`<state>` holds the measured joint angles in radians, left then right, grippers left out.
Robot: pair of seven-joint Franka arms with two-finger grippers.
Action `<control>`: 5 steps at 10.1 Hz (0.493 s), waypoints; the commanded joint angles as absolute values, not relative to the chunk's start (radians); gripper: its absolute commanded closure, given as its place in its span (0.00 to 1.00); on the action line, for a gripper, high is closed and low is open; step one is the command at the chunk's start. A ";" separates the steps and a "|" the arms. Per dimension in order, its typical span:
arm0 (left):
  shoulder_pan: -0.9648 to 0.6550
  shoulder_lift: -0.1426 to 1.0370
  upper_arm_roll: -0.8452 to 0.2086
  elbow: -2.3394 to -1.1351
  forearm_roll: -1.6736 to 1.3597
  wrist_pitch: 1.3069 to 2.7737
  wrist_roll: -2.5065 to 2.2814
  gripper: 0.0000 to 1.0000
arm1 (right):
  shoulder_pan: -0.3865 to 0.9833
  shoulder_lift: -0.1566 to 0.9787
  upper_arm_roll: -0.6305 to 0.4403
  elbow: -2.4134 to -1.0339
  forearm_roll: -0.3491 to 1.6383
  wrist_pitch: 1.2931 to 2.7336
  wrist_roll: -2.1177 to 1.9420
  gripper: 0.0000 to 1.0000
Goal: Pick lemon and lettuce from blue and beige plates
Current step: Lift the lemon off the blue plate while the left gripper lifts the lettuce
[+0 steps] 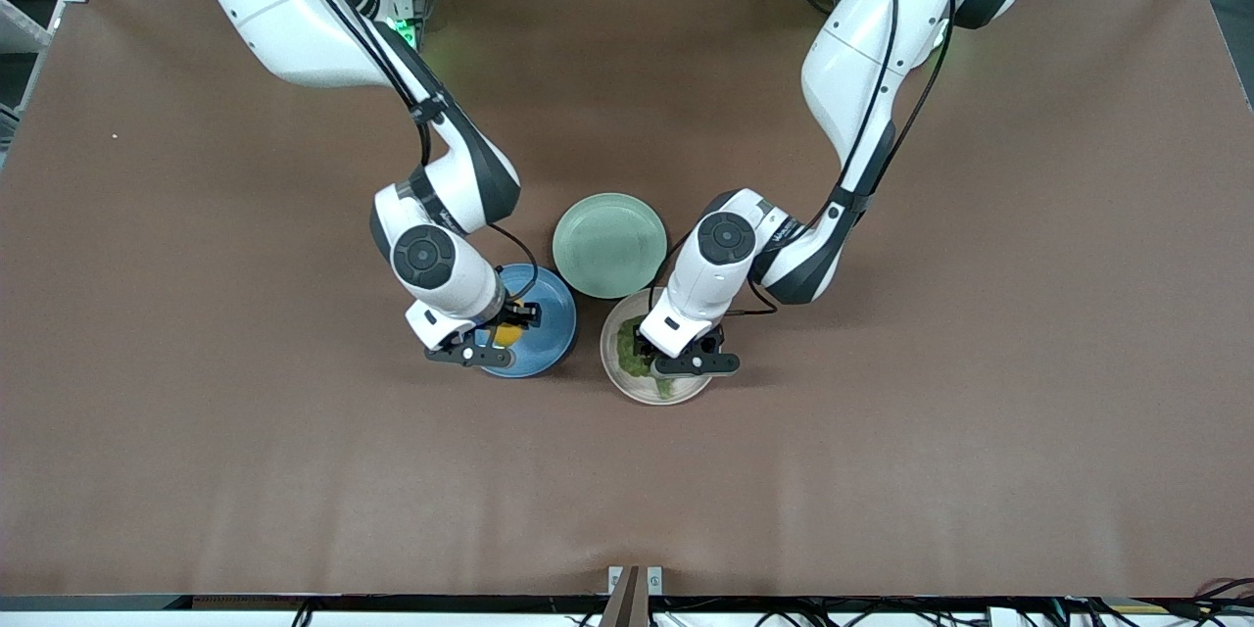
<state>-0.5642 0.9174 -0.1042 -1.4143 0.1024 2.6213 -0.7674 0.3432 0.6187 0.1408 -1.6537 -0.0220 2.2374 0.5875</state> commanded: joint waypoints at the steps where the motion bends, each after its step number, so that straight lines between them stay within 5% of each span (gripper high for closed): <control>1: -0.575 0.913 -0.094 -1.414 0.118 2.626 -0.781 1.00 | 0.301 0.534 0.147 -1.675 -0.025 2.171 0.582 0.77; 5: -0.560 0.873 -0.095 -1.417 0.117 2.614 -0.784 1.00 | 0.192 0.425 0.141 -1.695 -0.028 1.990 0.393 0.77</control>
<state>-0.5619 0.9064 -0.1017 -1.4057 0.1024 2.6226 -0.7676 0.2223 0.4783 0.1334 -1.6539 -0.0224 2.0153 0.4254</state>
